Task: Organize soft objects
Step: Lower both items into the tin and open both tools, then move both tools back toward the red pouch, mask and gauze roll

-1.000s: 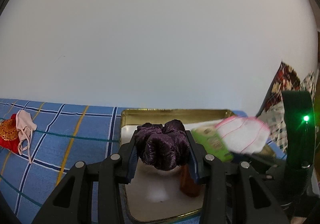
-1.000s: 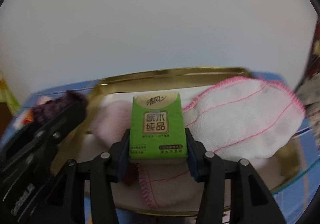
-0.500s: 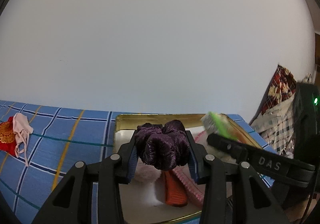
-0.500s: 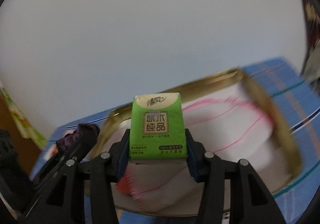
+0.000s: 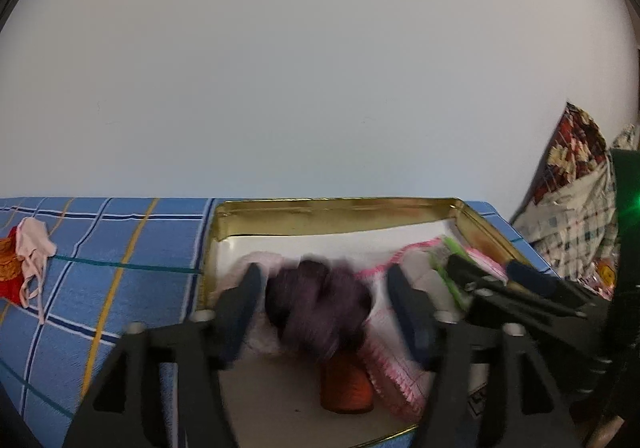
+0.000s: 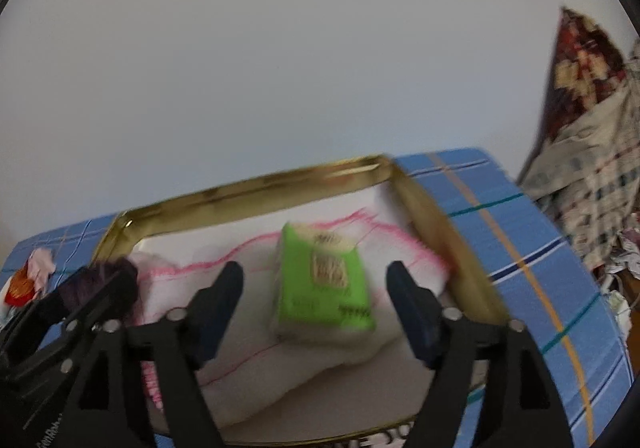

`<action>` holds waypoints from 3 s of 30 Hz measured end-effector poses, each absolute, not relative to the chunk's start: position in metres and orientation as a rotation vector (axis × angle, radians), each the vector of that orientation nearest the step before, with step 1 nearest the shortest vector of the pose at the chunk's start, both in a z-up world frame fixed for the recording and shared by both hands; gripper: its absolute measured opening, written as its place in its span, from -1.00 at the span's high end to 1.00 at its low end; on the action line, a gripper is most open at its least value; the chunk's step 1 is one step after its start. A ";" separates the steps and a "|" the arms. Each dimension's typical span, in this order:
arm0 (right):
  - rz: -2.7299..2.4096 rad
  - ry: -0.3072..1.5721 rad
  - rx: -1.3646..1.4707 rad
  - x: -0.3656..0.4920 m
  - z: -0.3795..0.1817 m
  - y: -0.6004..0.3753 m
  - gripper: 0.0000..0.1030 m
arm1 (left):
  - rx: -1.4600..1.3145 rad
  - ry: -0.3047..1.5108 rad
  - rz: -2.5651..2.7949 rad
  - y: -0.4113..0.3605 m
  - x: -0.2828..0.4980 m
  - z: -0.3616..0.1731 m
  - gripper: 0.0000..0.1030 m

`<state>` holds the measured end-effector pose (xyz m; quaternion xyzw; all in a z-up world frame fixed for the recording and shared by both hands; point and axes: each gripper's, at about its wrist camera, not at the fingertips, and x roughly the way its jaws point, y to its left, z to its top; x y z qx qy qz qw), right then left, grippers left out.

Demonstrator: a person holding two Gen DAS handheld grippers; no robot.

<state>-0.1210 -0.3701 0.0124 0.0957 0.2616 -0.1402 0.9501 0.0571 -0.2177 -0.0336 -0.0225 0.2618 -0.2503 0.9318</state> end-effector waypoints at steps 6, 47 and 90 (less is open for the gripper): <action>-0.344 0.357 0.249 -0.147 0.032 -0.379 -0.85 | 0.028 0.438 -0.429 -0.215 0.038 -0.018 -0.79; -0.596 -0.040 0.182 -0.212 0.047 -0.267 -1.00 | 0.096 0.376 -0.158 -0.046 0.036 -0.028 -0.80; -0.053 0.288 0.020 -0.059 0.027 -0.057 -0.73 | -0.151 0.495 0.092 0.179 0.123 -0.036 -0.80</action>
